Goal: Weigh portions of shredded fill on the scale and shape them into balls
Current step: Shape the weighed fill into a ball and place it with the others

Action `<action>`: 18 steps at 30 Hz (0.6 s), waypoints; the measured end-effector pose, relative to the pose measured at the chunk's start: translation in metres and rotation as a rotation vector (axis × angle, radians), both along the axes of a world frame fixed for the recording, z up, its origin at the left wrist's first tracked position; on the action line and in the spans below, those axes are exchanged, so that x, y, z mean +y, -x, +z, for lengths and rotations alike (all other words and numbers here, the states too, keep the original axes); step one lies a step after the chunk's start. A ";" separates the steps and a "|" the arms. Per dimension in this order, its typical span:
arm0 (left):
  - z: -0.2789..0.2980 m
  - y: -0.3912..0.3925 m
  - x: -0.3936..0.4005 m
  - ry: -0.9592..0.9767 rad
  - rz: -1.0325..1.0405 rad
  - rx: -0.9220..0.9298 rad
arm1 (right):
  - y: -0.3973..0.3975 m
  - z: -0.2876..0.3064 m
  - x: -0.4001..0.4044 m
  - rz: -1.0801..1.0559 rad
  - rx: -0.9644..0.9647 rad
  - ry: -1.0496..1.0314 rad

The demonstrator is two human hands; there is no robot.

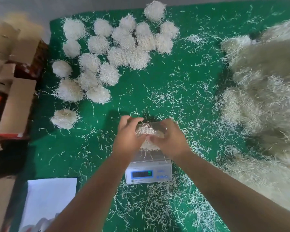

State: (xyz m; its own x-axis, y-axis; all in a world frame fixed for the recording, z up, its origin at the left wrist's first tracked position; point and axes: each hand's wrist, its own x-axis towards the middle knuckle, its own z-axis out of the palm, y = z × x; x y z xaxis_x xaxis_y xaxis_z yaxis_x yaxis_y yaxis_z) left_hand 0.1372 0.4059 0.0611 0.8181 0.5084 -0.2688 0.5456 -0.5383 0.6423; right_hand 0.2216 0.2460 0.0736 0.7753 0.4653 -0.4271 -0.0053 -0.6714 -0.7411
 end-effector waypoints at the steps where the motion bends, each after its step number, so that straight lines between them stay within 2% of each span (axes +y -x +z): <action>1: -0.004 0.000 0.002 -0.024 0.015 0.053 | 0.000 -0.002 0.002 0.010 0.033 0.011; 6: -0.015 -0.004 0.013 0.061 -0.005 0.172 | 0.001 -0.011 0.016 0.073 0.088 0.021; 14: -0.012 0.002 0.006 0.354 0.034 0.123 | 0.002 -0.011 0.023 0.158 0.144 0.045; 18: 0.002 0.017 -0.001 0.357 0.116 0.067 | 0.014 0.008 0.024 0.145 0.099 -0.093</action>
State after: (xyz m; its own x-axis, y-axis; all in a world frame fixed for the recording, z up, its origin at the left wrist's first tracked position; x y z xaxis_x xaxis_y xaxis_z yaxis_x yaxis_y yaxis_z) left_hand 0.1207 0.4045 0.0633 0.7355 0.4612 -0.4964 0.6365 -0.2194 0.7394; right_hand 0.2081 0.2696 0.0815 0.6538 0.6098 -0.4479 0.0106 -0.5993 -0.8005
